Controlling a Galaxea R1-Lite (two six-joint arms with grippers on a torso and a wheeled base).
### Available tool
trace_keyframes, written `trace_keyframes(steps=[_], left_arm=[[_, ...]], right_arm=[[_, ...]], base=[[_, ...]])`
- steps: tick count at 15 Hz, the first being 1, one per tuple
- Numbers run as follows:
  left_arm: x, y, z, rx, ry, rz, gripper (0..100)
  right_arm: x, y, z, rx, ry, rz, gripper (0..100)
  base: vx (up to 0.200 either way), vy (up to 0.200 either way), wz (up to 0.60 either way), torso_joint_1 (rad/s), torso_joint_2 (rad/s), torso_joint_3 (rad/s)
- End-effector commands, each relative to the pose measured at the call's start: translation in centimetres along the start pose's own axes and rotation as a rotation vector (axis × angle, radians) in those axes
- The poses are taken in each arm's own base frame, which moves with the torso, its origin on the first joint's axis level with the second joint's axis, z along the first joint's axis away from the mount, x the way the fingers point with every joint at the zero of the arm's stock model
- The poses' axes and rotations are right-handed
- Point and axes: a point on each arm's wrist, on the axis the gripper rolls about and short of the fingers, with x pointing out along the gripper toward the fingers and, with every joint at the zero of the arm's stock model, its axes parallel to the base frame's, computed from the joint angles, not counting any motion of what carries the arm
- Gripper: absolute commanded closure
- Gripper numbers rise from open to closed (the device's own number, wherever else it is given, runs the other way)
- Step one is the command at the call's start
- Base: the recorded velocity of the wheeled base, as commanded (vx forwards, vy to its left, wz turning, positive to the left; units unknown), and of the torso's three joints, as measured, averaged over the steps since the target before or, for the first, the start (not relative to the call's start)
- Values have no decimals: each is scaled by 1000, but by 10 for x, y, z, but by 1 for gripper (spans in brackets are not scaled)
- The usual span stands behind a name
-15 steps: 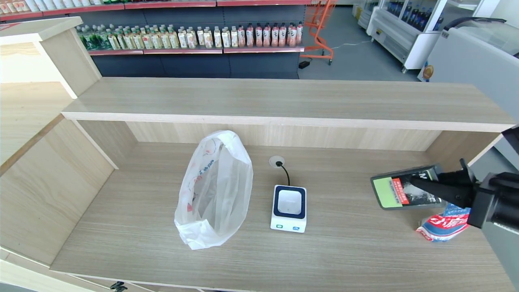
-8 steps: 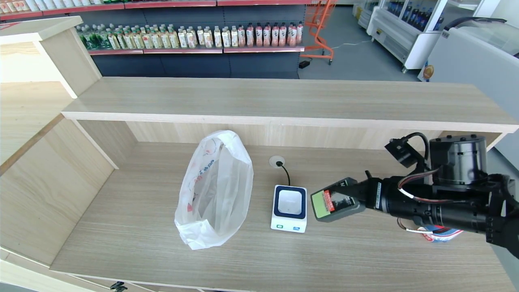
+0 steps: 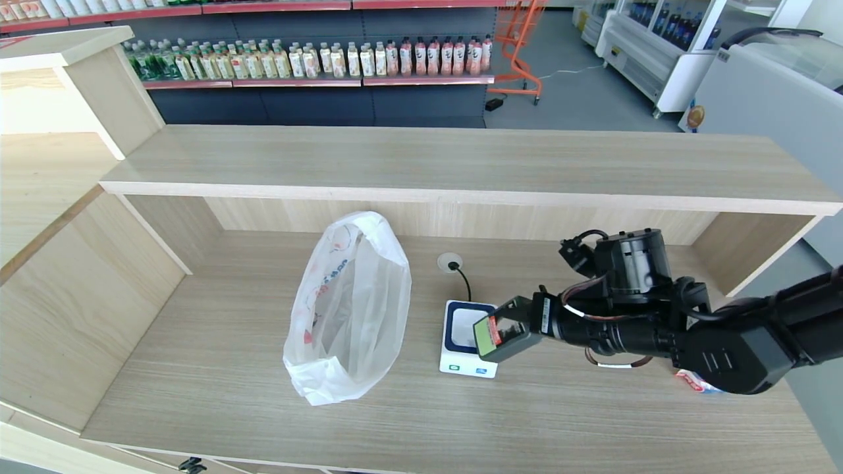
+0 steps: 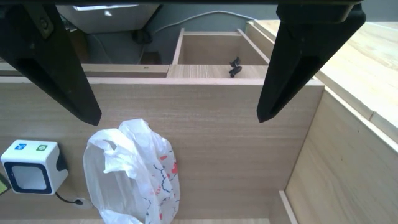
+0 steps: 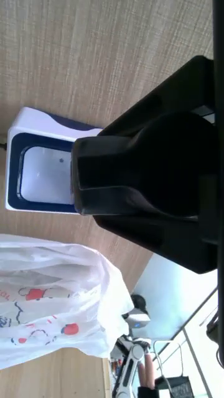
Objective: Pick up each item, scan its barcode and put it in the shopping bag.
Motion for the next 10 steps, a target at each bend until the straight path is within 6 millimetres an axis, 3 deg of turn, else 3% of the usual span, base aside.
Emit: trace_keyframes(steps=[1, 10], left_arm=[[0, 0, 0, 0, 0, 1, 0], [0, 0, 0, 0, 0, 1, 0]], right_arm=[[21, 3, -3, -9, 23, 7, 100], [61, 8, 4, -25, 16, 27, 100]], base=[[0, 0, 0, 0, 0, 0], [0, 0, 0, 0, 0, 0]])
